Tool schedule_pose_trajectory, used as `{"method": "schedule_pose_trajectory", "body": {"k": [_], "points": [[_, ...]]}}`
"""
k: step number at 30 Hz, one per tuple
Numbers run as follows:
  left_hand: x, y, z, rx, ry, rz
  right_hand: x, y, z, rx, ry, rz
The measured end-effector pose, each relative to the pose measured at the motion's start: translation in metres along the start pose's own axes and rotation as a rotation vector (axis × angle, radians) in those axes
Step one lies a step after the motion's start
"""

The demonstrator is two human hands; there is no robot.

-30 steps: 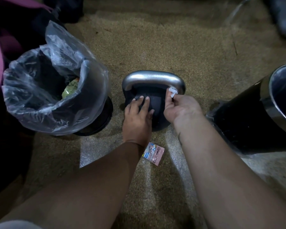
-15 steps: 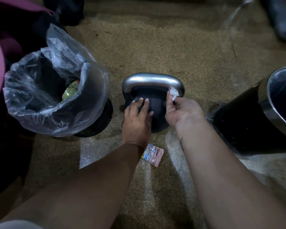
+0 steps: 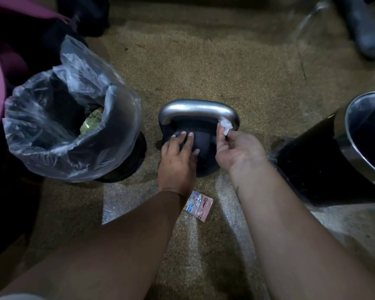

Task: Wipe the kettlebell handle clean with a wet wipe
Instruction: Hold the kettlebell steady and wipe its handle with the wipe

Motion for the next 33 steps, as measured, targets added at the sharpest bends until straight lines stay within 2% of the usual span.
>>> {"method": "schedule_pose_trajectory", "body": {"k": [21,25,29,33], "points": [[0.0,0.001,0.0,-0.016,0.023,0.005,0.002,-0.001,0.004,0.005,-0.041,-0.04],[0.0,0.001,0.001,0.005,0.008,-0.01,0.007,0.0,-0.003,0.033,-0.024,-0.135],[0.0,0.0,0.001,0.01,0.016,-0.013,0.012,0.002,0.001,-0.038,-0.016,-0.199],[0.0,0.0,-0.001,0.02,0.008,-0.011,0.015,-0.003,-0.006,-0.023,0.006,-0.24]]}}
Point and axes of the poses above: each hand's wrist, its own z-axis away from the middle knuckle, its own y-axis out of the back of the hand, x = y × z, the point moved 9 cm from there along -z, towards the middle knuckle, and after that the axes turned 9 degrees about -z, right-handed, at the moved point
